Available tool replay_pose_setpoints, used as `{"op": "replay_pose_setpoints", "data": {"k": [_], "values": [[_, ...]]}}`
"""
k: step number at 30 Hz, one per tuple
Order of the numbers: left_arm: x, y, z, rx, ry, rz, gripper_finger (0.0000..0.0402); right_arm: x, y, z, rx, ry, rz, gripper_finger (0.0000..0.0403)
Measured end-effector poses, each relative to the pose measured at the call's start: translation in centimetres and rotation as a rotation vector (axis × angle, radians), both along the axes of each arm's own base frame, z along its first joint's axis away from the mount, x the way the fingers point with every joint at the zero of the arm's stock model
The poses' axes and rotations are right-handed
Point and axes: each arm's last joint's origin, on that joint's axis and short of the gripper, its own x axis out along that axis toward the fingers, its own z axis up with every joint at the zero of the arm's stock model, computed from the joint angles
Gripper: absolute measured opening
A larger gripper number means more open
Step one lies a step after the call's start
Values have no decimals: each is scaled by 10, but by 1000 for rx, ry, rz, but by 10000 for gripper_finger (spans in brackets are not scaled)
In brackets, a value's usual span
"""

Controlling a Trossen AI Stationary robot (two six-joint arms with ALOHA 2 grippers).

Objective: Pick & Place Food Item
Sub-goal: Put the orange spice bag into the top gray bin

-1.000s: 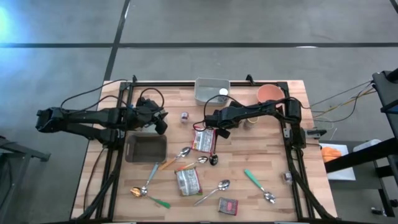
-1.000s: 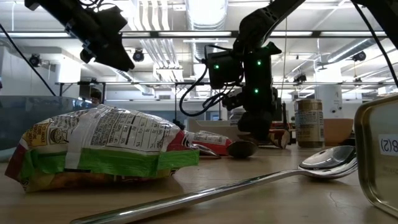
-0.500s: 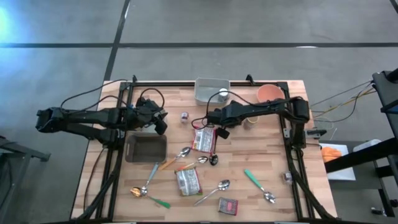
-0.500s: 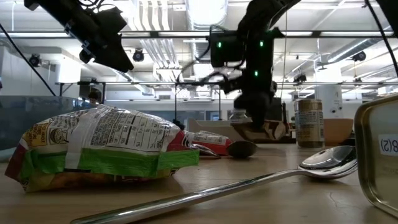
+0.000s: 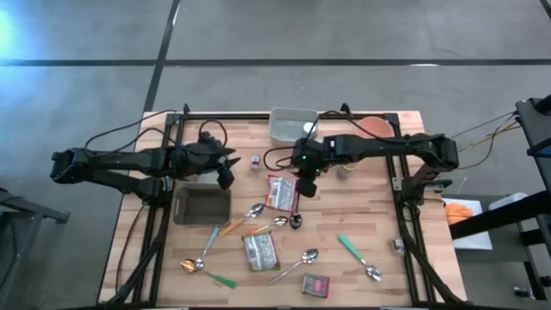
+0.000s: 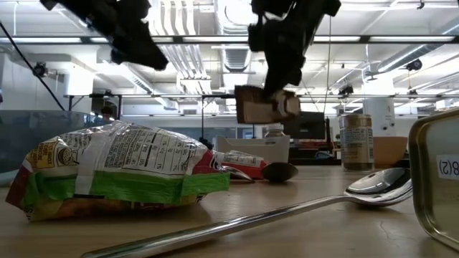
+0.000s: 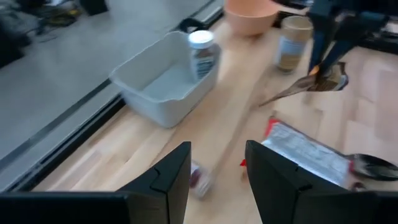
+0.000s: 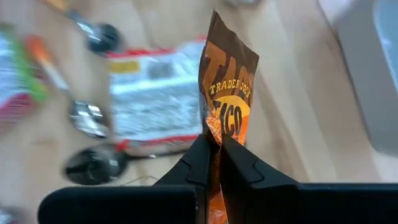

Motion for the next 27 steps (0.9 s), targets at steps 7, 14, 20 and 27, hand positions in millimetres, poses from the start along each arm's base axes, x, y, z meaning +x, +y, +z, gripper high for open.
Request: {"op": "replay_pose_setpoints", "data": {"k": [7, 14, 20, 27], "values": [[25, 9, 10, 38, 58, -93, 157, 4, 5, 15, 101, -158, 154, 12], [53, 8, 11, 21, 110, -314, 157, 10, 7, 21, 148, -258, 246, 12], [75, 7, 13, -14, 124, -438, 157, 12, 7, 25, 132, -308, 282, 12], [88, 8, 17, -55, 172, -481, 170, 12, 7, 28, 122, -325, 292, 12]]}}
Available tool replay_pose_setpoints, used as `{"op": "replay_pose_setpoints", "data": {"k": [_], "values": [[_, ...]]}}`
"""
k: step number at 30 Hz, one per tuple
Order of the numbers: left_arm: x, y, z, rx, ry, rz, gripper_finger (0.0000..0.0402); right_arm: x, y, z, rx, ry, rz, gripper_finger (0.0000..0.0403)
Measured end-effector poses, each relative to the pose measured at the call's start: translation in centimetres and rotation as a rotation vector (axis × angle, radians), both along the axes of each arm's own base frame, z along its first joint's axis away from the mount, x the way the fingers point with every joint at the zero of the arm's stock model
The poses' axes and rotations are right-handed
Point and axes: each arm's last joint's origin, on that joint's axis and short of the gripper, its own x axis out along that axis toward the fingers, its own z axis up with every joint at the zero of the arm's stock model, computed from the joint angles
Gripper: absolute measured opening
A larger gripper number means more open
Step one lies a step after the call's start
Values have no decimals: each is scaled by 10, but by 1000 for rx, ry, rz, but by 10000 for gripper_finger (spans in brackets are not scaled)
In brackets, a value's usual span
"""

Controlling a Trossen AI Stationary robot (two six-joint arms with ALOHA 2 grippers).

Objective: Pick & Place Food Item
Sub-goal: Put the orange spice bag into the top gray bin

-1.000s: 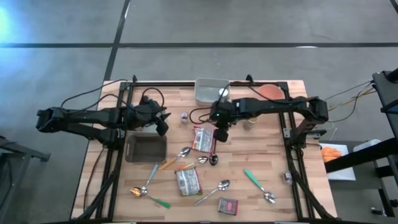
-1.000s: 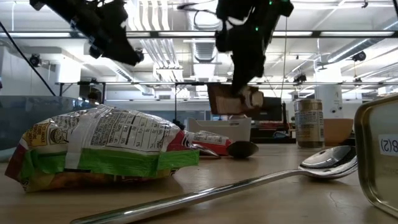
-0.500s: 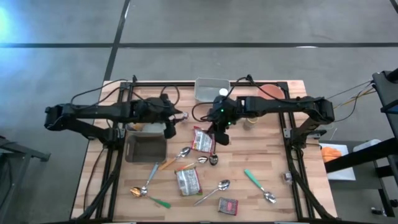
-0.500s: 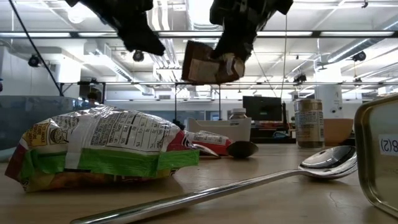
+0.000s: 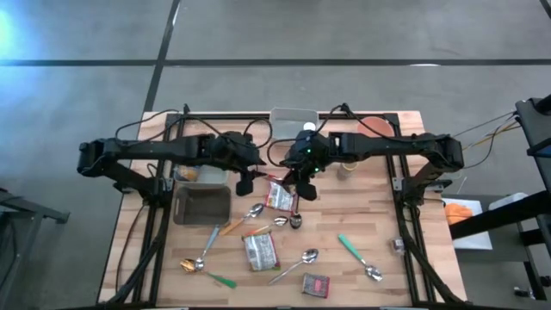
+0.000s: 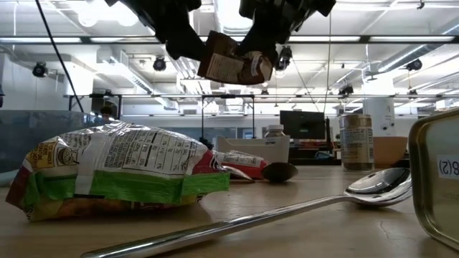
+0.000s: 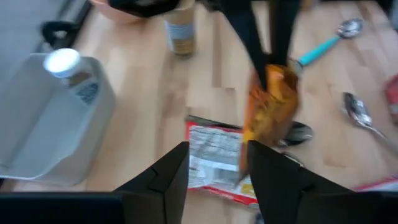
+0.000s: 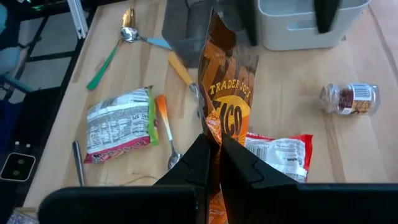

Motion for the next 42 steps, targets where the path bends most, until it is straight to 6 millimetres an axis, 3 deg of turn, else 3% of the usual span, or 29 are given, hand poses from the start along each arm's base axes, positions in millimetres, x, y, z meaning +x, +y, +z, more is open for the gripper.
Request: {"op": "replay_pose_setpoints", "data": {"k": [5, 13, 25, 32, 42], "values": [[-1, -4, 6, -76, -17, -93, 220, -1, 0, 3, 2, -10, 5, 12], [-6, -4, 15, -69, 20, -98, 293, -1, 4, 4, 5, -13, 10, 12], [2, -3, 19, -36, -62, -112, 308, 2, 6, 13, -4, -112, 27, 12], [4, -3, 20, -20, -95, -127, 266, 5, 7, 19, -20, -184, 67, 12], [4, -4, 20, -31, -94, -140, 129, 6, 7, 21, -60, -214, 89, 12]]}}
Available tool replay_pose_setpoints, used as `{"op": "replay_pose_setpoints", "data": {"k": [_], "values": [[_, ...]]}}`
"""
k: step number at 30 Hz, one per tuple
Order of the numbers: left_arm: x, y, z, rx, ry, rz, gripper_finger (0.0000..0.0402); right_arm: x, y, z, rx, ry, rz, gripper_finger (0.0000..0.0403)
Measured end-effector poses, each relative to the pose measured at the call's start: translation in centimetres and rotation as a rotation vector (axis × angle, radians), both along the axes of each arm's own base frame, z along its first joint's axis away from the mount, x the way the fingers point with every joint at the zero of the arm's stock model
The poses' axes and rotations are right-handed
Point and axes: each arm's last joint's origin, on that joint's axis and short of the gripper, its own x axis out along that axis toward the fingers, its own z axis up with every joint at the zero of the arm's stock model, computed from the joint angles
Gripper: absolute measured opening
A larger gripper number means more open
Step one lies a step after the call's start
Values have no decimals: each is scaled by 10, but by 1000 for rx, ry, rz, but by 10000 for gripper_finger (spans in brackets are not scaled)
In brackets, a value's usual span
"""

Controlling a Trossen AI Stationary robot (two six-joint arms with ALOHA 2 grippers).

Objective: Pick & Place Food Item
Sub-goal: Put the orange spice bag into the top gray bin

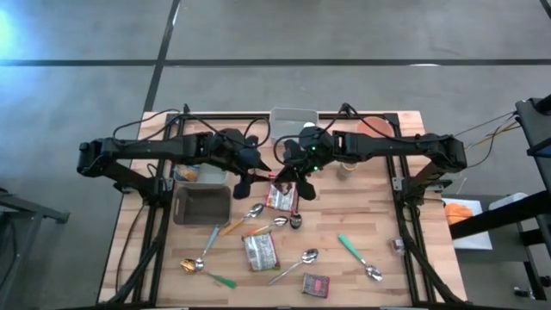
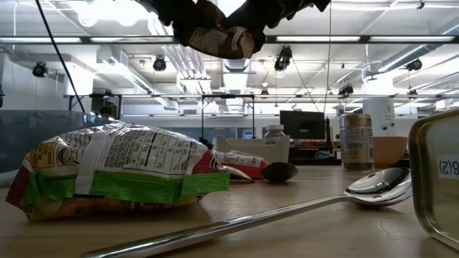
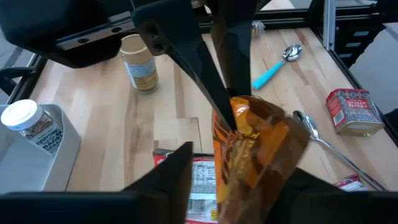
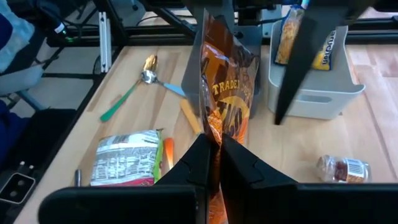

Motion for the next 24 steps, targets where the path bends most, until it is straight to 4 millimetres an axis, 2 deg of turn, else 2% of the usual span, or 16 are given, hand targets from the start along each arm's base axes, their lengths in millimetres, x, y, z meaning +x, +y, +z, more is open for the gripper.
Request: {"op": "replay_pose_setpoints", "data": {"k": [6, 15, 18, 24], "values": [[0, 0, 0, -56, 7, 37, 14, 0, 0, 0, -2, 0, -3, 12], [-2, 0, 2, -166, 29, 134, 1, 1, 0, 0, 46, 13, -40, 22], [-3, 0, 3, -169, 46, 147, 1, 2, -2, -2, 77, 28, -68, 58], [-6, 3, 10, -141, 83, 235, 0, 6, -5, -8, 78, 45, -103, 169]]}}
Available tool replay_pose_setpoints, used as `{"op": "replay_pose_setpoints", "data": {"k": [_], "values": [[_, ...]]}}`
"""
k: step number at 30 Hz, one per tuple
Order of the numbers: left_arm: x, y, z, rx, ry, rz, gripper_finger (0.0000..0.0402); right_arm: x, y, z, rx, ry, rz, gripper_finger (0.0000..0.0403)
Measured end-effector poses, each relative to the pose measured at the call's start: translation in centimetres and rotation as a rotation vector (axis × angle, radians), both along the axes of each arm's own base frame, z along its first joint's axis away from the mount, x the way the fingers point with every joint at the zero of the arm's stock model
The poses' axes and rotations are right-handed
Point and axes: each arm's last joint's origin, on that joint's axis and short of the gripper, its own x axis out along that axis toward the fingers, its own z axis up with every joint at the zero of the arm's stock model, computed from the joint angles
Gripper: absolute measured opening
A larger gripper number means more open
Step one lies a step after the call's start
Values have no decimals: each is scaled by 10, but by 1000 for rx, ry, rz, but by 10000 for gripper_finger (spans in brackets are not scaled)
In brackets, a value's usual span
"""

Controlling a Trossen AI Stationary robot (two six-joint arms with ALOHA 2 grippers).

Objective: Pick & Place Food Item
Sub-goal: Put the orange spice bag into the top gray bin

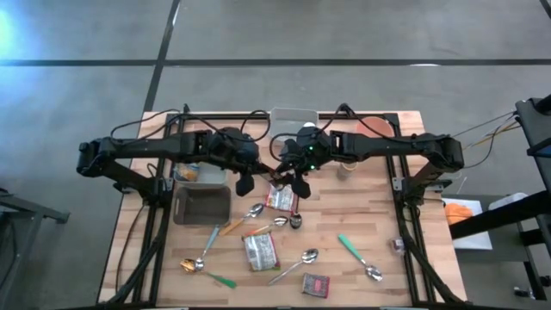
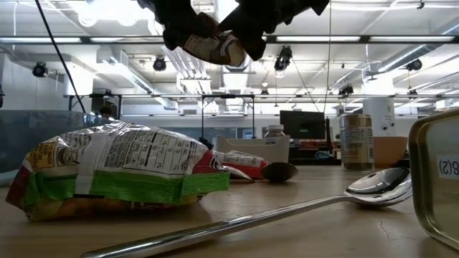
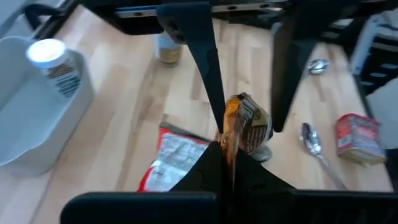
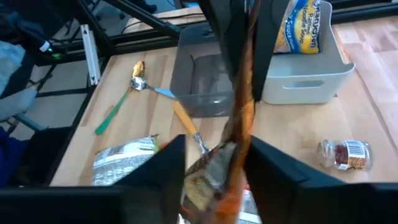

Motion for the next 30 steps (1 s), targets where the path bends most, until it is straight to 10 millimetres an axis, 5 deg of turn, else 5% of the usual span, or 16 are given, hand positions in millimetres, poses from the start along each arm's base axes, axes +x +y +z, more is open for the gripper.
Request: {"op": "replay_pose_setpoints", "data": {"k": [7, 16, 30], "values": [[-4, 4, 16, 87, 36, 107, 0, -6, -6, 2, -77, 53, -236, 254], [-3, 17, 42, 238, 31, 230, 0, -35, -12, -9, -178, 340, -579, 267], [50, 98, 27, 271, 326, 316, 0, -56, -11, -33, -190, 567, -626, 267]]}}
